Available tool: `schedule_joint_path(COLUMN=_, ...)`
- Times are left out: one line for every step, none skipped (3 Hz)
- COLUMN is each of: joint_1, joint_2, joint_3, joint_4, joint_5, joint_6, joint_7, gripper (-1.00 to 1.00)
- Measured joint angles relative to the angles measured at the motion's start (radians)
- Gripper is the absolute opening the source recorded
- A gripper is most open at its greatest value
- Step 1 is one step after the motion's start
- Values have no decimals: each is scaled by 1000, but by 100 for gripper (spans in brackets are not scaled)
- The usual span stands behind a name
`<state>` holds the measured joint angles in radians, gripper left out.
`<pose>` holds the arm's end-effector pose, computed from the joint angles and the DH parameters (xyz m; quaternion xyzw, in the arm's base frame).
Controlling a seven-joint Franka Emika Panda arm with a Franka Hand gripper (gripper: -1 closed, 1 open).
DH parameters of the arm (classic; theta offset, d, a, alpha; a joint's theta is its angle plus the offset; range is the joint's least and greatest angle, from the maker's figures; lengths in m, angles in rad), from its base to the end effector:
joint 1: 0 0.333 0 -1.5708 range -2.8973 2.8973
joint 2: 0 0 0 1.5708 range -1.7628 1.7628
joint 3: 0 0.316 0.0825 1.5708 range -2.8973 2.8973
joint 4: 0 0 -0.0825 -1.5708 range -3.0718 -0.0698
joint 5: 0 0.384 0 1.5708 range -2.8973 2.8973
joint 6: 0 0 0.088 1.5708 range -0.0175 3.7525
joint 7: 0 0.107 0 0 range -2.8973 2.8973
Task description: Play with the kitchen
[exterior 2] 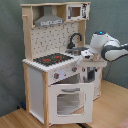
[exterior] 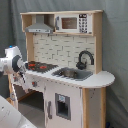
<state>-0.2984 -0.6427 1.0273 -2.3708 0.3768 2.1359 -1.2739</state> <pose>0.3116 0.3355 0.4516 0.6309 0.7641 0.0504 0.1247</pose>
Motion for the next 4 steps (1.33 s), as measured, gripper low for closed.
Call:
schedule_joint_path(joint_1=-21, joint_2=83, joint_3=25, joint_4=0, joint_5=-9, joint_6=61, joint_7=-43, gripper=100)
schedule_joint_path(joint_1=-50, joint_2=150, joint_3=39, joint_4=2, joint_5=-25, joint_6=111, joint_7=-92, gripper=100)
schedule_joint_path(joint_1=-73, joint_2=226, joint_3=64, joint_4=9, joint_5=-55, joint_6=170, joint_7=-121, gripper=100)
schedule_joint_path(joint_1=-89, joint_2=275, joint_3=86, joint_4=25, joint_5=-82, joint_6=197, joint_7=-121, gripper=100)
